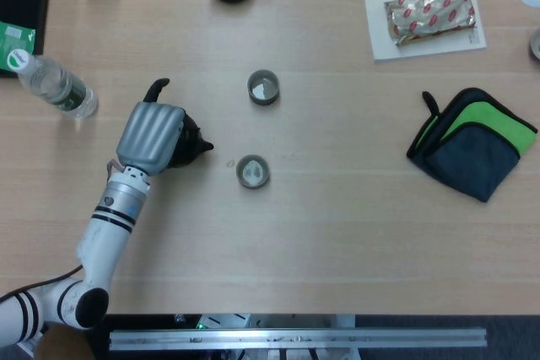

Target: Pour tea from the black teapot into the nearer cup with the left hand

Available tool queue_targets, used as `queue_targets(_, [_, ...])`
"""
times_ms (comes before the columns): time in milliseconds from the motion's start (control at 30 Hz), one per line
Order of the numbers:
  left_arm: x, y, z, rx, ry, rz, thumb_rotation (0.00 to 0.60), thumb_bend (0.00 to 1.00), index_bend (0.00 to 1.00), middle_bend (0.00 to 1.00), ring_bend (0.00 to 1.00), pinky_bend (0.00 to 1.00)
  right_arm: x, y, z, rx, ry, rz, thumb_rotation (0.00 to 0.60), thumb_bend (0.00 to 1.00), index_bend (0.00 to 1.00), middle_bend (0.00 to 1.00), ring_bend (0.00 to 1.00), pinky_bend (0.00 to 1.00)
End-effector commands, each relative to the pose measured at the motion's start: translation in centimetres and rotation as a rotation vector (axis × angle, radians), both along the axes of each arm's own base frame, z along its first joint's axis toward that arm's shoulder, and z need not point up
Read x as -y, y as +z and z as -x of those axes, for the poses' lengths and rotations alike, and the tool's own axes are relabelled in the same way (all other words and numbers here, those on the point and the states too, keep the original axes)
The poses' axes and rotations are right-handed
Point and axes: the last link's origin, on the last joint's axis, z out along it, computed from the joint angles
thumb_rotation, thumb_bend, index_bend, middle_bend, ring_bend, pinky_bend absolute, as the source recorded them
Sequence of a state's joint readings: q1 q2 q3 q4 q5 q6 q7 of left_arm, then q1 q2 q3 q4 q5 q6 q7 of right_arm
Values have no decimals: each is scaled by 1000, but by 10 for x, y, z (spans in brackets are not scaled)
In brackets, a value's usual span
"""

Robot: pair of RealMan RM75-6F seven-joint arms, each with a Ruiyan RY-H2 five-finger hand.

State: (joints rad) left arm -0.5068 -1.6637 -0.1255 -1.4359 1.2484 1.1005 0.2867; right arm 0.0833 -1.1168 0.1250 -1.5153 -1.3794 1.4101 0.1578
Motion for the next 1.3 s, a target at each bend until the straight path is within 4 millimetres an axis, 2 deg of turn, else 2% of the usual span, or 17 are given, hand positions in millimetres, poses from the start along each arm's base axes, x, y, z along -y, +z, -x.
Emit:
queue_targets(33, [0,-1,5,1,15,5,600,361,919,1000,852,122,0,0,0,-1,0,0,600,7,277,375,288,298])
queue_targets(333, [-1,-4,15,0,43,10,600,362,905,979,831,122,0,1,-1,-3,0,3,600,7,277,375,288,298])
queue_targets(533, [-1,-4,19,-4,53,19,600,361,878,910,766,122,-1,1,-2,-4,1,4,600,7,277,375,288,298])
queue_targets(700, [-1,-2,18,-15,54,41,600,361,786,777,639,122,-1,1,-2,-3,1,4,600,7,277,375,288,298])
queue_targets(900, [0,0,15,-7,58,53,599,361,661,668,529,122,-1,2,-2,-2,1,6,600,7,277,375,288,293])
queue_targets(1100, [2,4,8,18,63,72,554,361,525,594,473,122,-2,2,-1,-1,0,10,600,7,277,375,288,290])
queue_targets(1300, [2,7,2,58,86,98,540,361,485,557,447,122,-1,2,-1,1,0,10,600,7,277,375,288,289])
